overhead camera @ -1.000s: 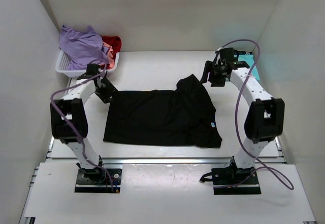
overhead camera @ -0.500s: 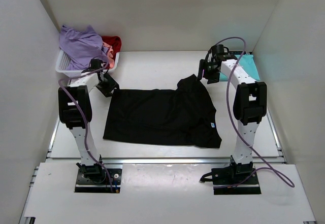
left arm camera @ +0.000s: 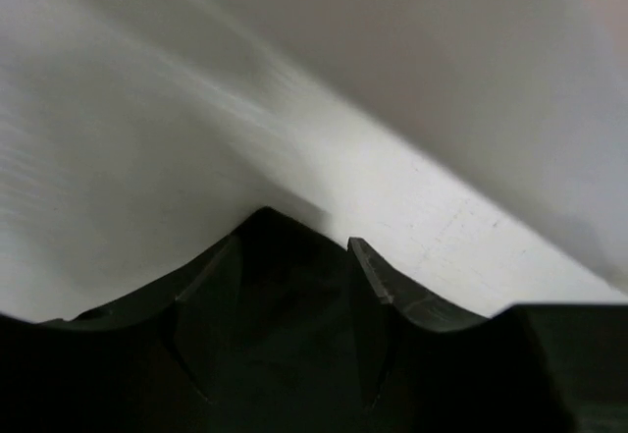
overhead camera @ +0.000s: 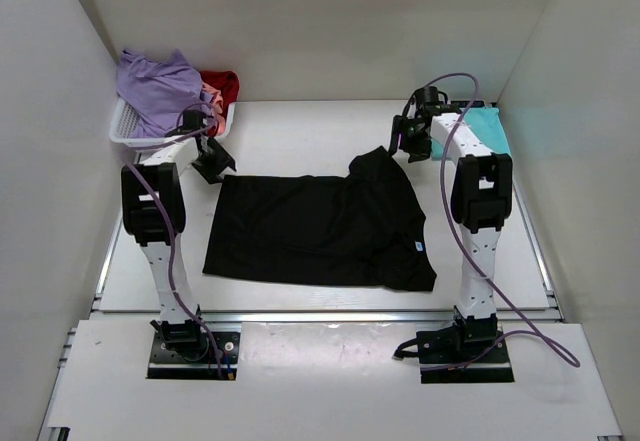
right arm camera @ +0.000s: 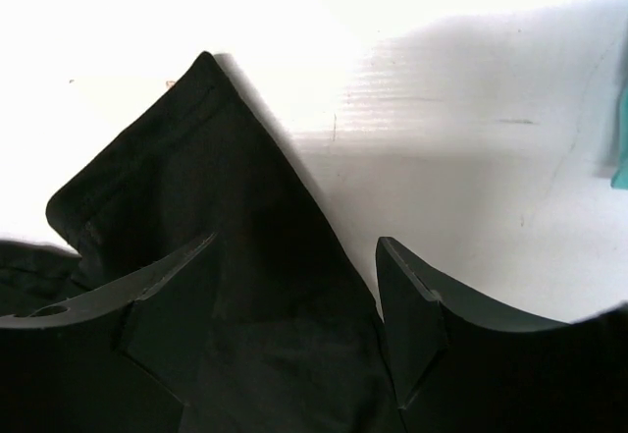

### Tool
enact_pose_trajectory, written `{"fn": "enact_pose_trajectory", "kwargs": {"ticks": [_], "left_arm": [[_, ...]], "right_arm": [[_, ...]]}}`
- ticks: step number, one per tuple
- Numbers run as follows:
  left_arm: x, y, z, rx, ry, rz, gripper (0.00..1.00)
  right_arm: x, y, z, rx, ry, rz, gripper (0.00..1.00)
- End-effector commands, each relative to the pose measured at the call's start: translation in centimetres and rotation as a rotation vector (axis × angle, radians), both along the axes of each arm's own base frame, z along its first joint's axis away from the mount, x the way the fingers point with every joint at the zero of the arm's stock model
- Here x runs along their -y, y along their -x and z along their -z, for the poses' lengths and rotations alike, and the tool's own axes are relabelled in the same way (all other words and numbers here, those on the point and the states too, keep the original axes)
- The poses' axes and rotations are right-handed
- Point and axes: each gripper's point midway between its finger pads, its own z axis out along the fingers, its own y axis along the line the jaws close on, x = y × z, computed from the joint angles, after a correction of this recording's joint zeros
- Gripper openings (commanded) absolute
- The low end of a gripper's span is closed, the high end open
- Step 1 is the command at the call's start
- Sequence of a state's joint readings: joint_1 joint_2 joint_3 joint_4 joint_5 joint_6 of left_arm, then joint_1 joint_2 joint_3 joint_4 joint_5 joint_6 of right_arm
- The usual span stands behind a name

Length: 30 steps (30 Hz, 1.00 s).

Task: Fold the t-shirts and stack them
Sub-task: Grap the side of the flattened tshirt furthest away from the robot with both arms

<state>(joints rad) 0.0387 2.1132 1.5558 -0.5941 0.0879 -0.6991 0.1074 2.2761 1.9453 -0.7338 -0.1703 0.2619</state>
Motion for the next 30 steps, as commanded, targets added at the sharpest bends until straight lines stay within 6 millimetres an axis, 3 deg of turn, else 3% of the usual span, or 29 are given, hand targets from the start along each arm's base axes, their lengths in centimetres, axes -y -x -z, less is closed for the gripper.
{"fn": "enact_pose_trajectory", "kwargs": {"ticks": [1, 6, 9, 10, 12, 13, 15, 18, 20, 23, 24, 25, 30], "left_arm": [[0.0, 0.0, 0.0, -0.016, -0.045, 0.017, 0.57], [0.0, 0.4, 1.1, -0.049, -0.055, 0.026, 0.43], [0.3, 0.6, 1.2, -0.059, -0.062, 0.047, 0.04], [0.2, 0.7, 1.2, -0.064, -0.062, 0.041, 0.00], [0.2, 0.8, 1.1, -0.060, -0.063, 0.052, 0.00], [0.3, 0.9, 1.0, -0.059, -0.054, 0.050, 0.00], [0.1, 0.9, 1.0, -0.055, -0.051, 0.050, 0.00], [0.4, 0.9, 0.5, -0.043, -0.049, 0.074, 0.00], [0.7, 0.5, 0.0, -0.018, -0.036, 0.084, 0.00], [0.9, -0.4, -1.7, 0.034, -0.024, 0.088, 0.00], [0.8, -0.7, -2.1, 0.045, -0.033, 0.089, 0.00], [0.7, -0.8, -2.3, 0.055, -0.034, 0.095, 0.00], [0.7, -1.1, -3.8, 0.099, -0.022, 0.107, 0.00]], "right_arm": [[-0.2, -1.5, -0.6, 0.041, 0.006, -0.003, 0.61], [-0.8, -2.0, 0.3, 0.036, 0.000, -0.013, 0.65], [-1.7, -1.8, 1.2, 0.019, -0.005, -0.027, 0.66], [-1.8, -1.7, 1.6, 0.010, -0.006, -0.028, 0.65], [-2.1, -1.6, 1.9, 0.005, -0.020, -0.038, 0.61], [-2.4, -1.6, 2.0, 0.005, -0.032, -0.045, 0.54], [-2.6, -1.9, 1.7, 0.016, -0.040, -0.049, 0.22], [-2.5, -2.4, 0.7, 0.050, -0.029, -0.061, 0.00], [-2.2, -3.0, -0.3, 0.081, -0.028, -0.063, 0.00], [-1.8, -3.5, -3.3, 0.142, -0.029, -0.066, 0.00], [-1.6, -3.1, -3.7, 0.137, -0.033, -0.062, 0.00], [-1.5, -3.3, -5.5, 0.173, -0.035, -0.066, 0.01], [-1.5, -1.3, -7.9, 0.192, -0.065, -0.084, 0.00]]}}
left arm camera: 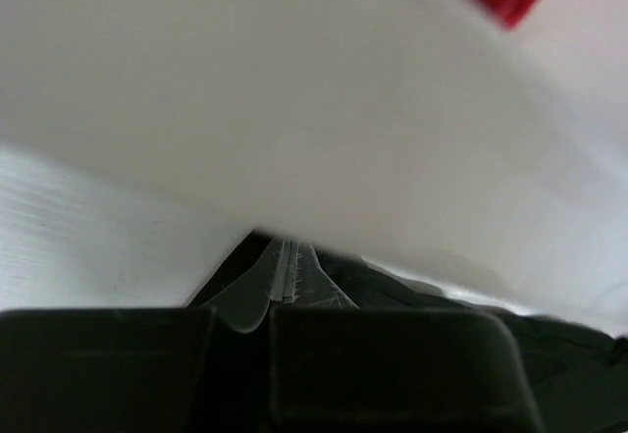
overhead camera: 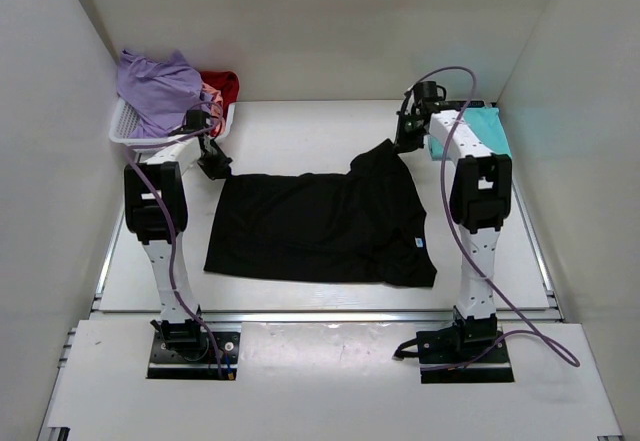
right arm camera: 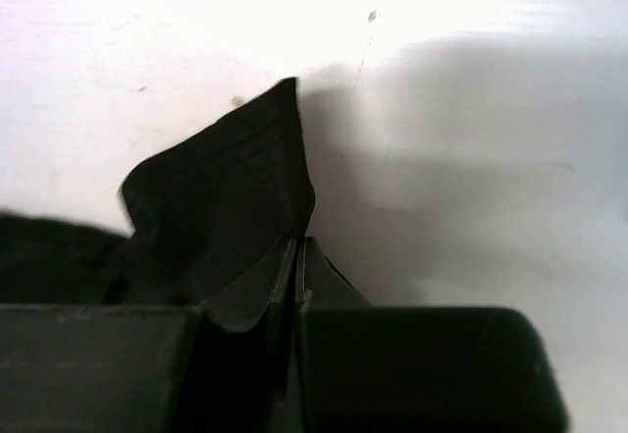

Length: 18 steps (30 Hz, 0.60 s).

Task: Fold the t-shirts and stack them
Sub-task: Grap the side of the flattened tshirt furthest away from the robot with both arms, then fold the other side of the tshirt into a rectangle

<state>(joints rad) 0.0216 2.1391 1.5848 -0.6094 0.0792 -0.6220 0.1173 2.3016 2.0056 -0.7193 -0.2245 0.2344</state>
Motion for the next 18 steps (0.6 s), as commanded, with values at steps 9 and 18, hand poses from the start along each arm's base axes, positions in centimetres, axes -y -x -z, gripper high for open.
{"fn": "enact_pose_trajectory", "kwargs": {"ticks": [9, 18], "left_arm": [[-0.2, 1.1, -6.2, 0.170, 0.061, 0.028, 0.00], [-0.7, 3.5, -7.9, 0.208, 0.073, 0.023, 0.00]], "right_arm": [[-2.2, 7.3, -7.7, 0.114, -0.016, -0.117, 0.00], [-2.9, 14.8, -6.6, 0.107, -0.014, -0.174, 0.01]]}}
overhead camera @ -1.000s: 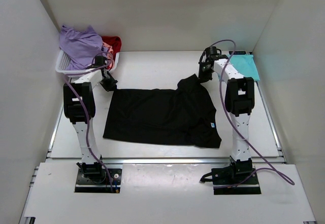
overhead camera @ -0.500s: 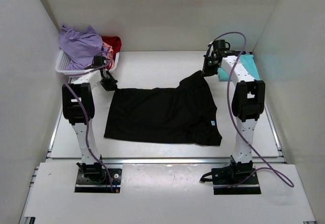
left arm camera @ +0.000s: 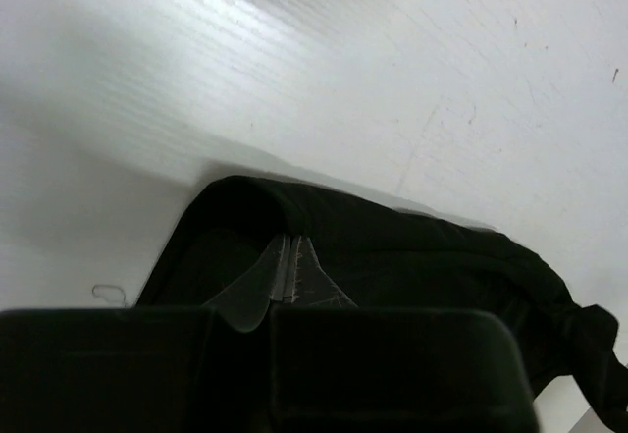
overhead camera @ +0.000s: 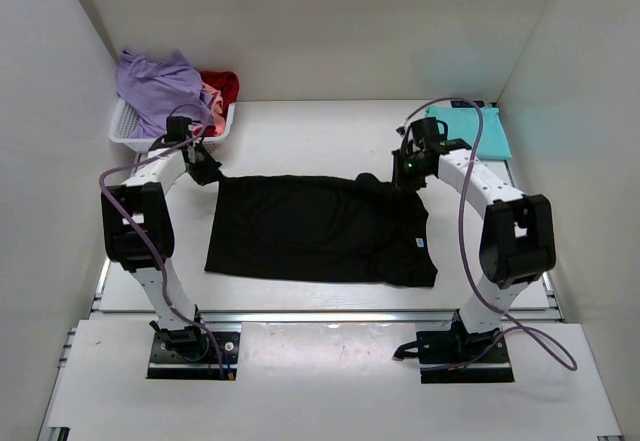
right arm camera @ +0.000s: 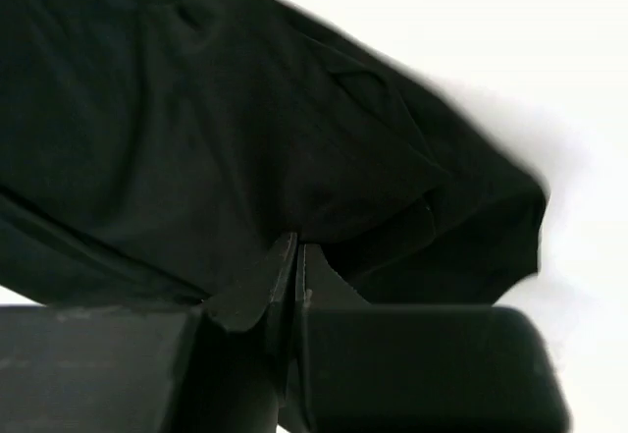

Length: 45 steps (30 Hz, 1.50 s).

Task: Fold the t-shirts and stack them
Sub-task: Fold the other side of the tshirt into a rectangle

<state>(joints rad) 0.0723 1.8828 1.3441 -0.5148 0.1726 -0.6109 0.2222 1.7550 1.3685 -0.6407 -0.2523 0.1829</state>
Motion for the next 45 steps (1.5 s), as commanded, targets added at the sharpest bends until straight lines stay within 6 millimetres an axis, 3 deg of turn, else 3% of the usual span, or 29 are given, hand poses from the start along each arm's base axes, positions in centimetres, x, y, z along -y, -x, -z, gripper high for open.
{"fn": "enact_pose_trajectory", "kwargs": {"ticks": [1, 6, 13, 28, 35, 42, 44, 45], "left_arm": [[-0.2, 0.4, -3.3, 0.095, -0.010, 0.017, 0.00], [-0.5, 3.2, -2.0, 0.058, -0.002, 0.009, 0.00], [-0.7, 5.4, -1.7, 0.052, -0.021, 0.004, 0.00], [-0.8, 9.6, -1.3, 0.029, -0.034, -0.005, 0.00], [-0.9, 11.5, 0.0, -0.007, -0.014, -0.033, 0.00], [-1.3, 11.9, -0.7, -0.007, -0.049, -0.043, 0.00], [-1.5, 12.1, -0.7, -0.018, -0.048, -0.059, 0.27], [-1.5, 11.7, -1.4, -0.002, -0.047, -0.065, 0.40]], "right_arm": [[0.1, 1.1, -1.6, 0.090, -0.018, -0.009, 0.00], [1.8, 3.4, -1.2, 0.105, -0.025, 0.026, 0.00], [3.6, 6.3, -0.8, 0.100, -0.025, 0.061, 0.00], [3.0, 12.2, 0.1, 0.009, -0.052, 0.089, 0.00], [2.9, 14.4, -0.1, -0.042, -0.075, 0.135, 0.00], [2.4, 17.3, 1.2, -0.146, -0.092, 0.158, 0.00], [3.0, 18.1, 1.4, -0.187, -0.045, 0.180, 0.01], [3.3, 18.6, 1.6, -0.195, -0.003, 0.177, 0.15]]}}
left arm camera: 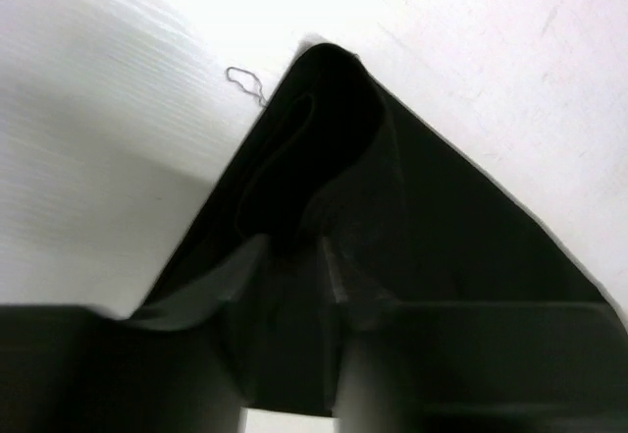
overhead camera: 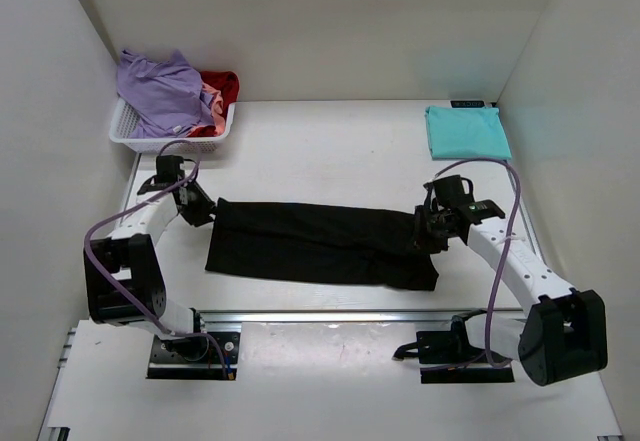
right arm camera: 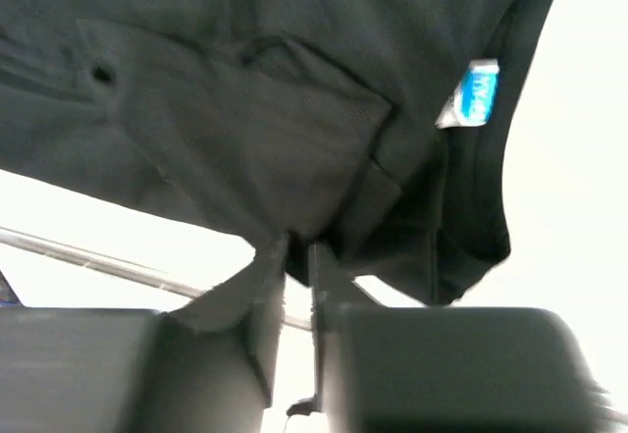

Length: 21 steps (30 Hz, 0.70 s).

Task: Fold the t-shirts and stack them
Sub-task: Fold the other side of the tshirt into a rectangle, then rotate the tshirt 90 degrees

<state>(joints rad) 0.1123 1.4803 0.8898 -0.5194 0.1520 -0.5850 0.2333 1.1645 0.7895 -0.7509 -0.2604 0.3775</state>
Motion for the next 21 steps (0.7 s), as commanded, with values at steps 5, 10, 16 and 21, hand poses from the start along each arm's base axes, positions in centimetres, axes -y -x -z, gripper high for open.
{"fn": "enact_pose_trajectory", "kwargs": {"ticks": [5, 10, 16, 21], "left_arm": [[0.5, -2.6, -5.2, 0.108, -0.060, -0.002, 0.54], [5.2, -4.7, -6.0, 0.175, -0.030, 0.174, 0.49], [10.3, -3.9, -1.5, 0.086, -0.031, 0.335, 0.43], [12.1, -1.7, 3.2, -0.043, -0.035, 0.380, 0.40]], "right_arm": [[1.0, -0.1, -2.1, 0.034, 0.117, 0.055, 0.55], [-0.6, -2.0, -2.4, 0.086, 0.049, 0.045, 0.48], [-4.2, -1.5, 1.4, 0.033, 0.018, -0.016, 0.17], [-4.9, -1.1, 4.6, -0.045, 0.030, 0.001, 0.09]]}}
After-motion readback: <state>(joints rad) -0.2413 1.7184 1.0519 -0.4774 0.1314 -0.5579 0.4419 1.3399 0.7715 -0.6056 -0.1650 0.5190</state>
